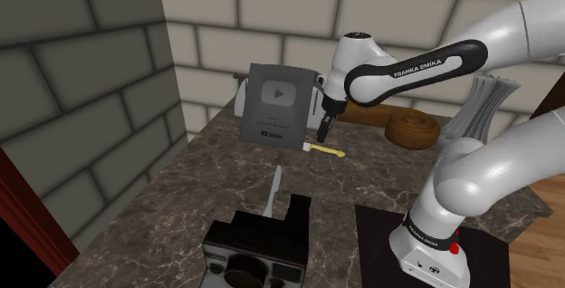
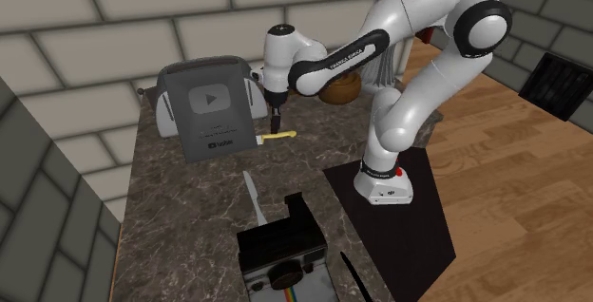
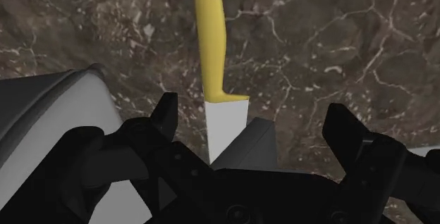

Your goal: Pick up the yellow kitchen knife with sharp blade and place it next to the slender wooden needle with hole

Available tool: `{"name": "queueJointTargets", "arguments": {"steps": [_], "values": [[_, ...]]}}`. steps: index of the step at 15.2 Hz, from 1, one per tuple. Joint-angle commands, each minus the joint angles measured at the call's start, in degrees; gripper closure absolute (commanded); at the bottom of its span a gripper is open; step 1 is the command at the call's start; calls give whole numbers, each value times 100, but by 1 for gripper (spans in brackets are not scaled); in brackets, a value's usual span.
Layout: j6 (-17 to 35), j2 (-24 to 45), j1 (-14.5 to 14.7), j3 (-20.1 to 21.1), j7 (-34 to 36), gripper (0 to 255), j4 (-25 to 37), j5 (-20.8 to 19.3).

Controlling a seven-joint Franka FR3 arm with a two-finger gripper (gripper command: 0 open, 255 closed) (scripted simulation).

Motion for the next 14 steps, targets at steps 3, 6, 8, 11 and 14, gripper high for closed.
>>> {"name": "queueJointTargets", "arguments": {"steps": [3,6,8,11,14], "values": [[1425,771,-53,-39,-355,0,-230,-384],[1688,979,-82,-40,-347,0,-268,-436],[1893,1155,-108,-39,-324,0,-296,-472],[2259,1487,-163,-31,-273,0,-329,-549],[2259,1487,-163,-32,-273,0,-329,-549]]}}
